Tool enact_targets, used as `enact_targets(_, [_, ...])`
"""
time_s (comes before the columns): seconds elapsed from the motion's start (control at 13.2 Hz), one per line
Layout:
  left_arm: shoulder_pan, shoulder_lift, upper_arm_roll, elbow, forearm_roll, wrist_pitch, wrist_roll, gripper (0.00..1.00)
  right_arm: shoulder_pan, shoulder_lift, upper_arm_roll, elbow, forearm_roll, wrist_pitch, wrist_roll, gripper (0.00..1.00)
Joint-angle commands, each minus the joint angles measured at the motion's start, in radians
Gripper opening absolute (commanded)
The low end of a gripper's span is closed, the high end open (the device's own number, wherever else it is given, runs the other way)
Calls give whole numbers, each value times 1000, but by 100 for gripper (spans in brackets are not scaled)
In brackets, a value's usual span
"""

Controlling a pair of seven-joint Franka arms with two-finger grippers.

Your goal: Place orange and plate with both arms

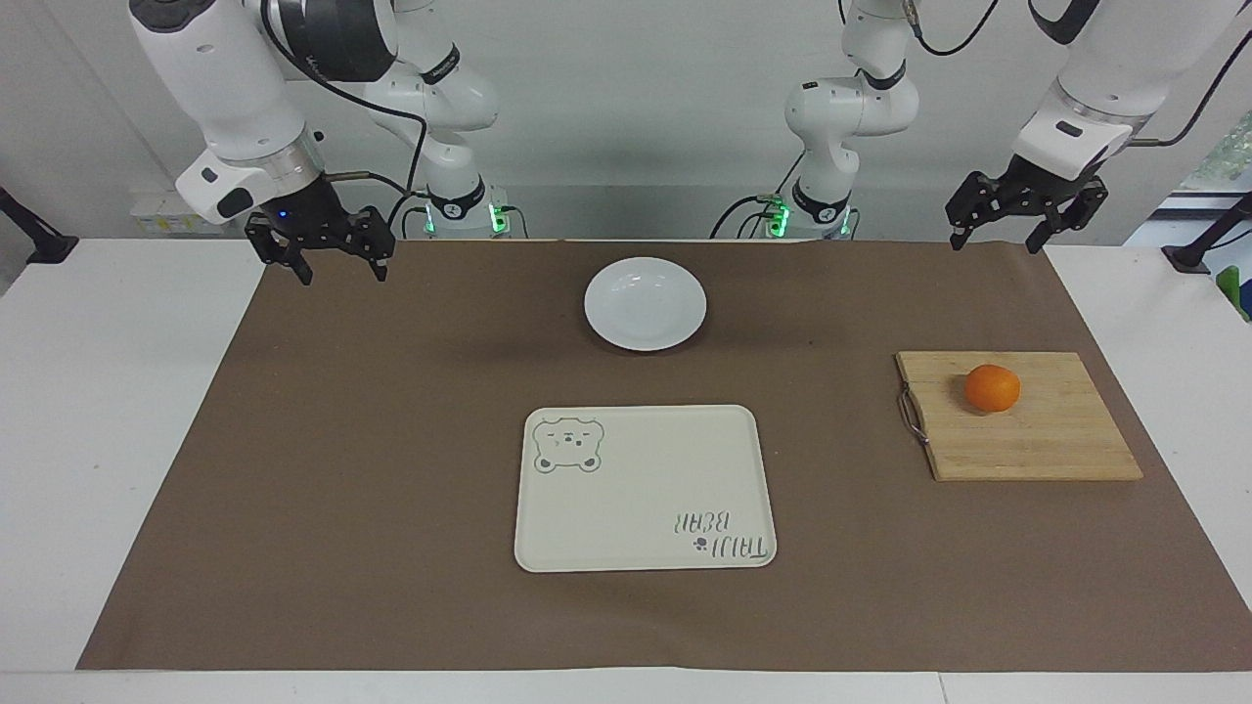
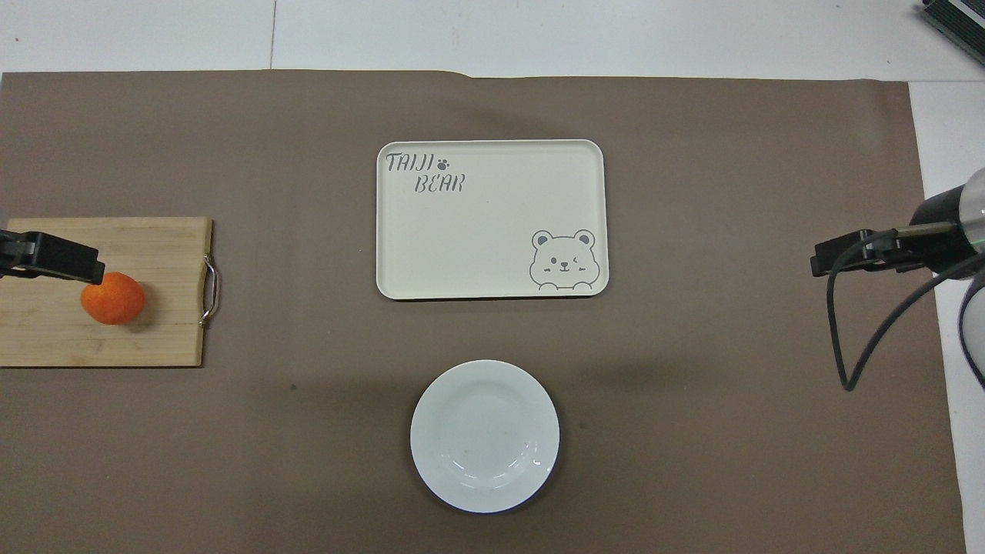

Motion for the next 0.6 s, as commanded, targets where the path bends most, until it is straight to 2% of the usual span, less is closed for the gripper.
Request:
enact_targets(0.0, [14,-5,-4,-4,2,-4,15,100,-12,8,10,18,-6,-16,18,100])
enact_targets(0.53, [40,-13,-4,-30,2,9,15,100,-12,8,10,18,-6,-16,18,100])
